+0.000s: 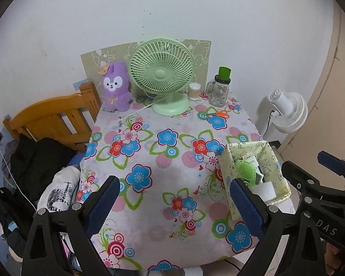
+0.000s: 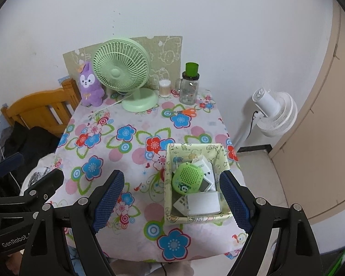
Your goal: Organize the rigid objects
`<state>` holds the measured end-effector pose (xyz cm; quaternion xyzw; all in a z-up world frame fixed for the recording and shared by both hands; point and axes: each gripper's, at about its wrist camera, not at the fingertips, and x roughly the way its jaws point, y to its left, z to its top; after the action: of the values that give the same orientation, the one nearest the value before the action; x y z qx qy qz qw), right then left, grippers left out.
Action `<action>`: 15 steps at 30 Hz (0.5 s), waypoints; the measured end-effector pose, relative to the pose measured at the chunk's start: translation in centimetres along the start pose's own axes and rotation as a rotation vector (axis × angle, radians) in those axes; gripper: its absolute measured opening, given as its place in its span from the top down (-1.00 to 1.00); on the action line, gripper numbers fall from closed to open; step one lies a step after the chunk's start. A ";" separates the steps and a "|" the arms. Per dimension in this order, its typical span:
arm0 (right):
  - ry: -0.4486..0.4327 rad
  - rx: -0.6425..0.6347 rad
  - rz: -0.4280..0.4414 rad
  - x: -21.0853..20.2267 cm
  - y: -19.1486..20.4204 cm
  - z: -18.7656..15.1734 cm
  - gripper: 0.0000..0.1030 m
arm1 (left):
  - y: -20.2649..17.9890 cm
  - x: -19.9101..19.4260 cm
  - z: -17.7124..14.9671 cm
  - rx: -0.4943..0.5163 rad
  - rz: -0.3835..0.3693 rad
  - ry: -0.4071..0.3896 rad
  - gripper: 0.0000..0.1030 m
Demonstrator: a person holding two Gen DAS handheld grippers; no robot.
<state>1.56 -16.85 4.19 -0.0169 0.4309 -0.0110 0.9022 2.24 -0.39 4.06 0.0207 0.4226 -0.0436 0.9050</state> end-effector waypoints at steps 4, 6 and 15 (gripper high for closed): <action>-0.012 -0.005 0.001 -0.2 0.1 0.1 -0.69 | -0.1 -0.4 0.1 0.009 0.022 -0.023 -0.90; -0.019 -0.005 0.001 -0.3 0.1 0.2 -0.69 | 0.0 -0.5 0.1 0.008 0.029 -0.037 -0.92; -0.037 -0.014 -0.003 -0.6 -0.1 0.6 -0.69 | -0.2 -0.7 0.4 0.001 0.027 -0.063 -0.93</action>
<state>1.67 -16.94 5.00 -0.0243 0.4143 -0.0092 0.9098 2.03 -0.56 4.84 0.0254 0.3934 -0.0325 0.9184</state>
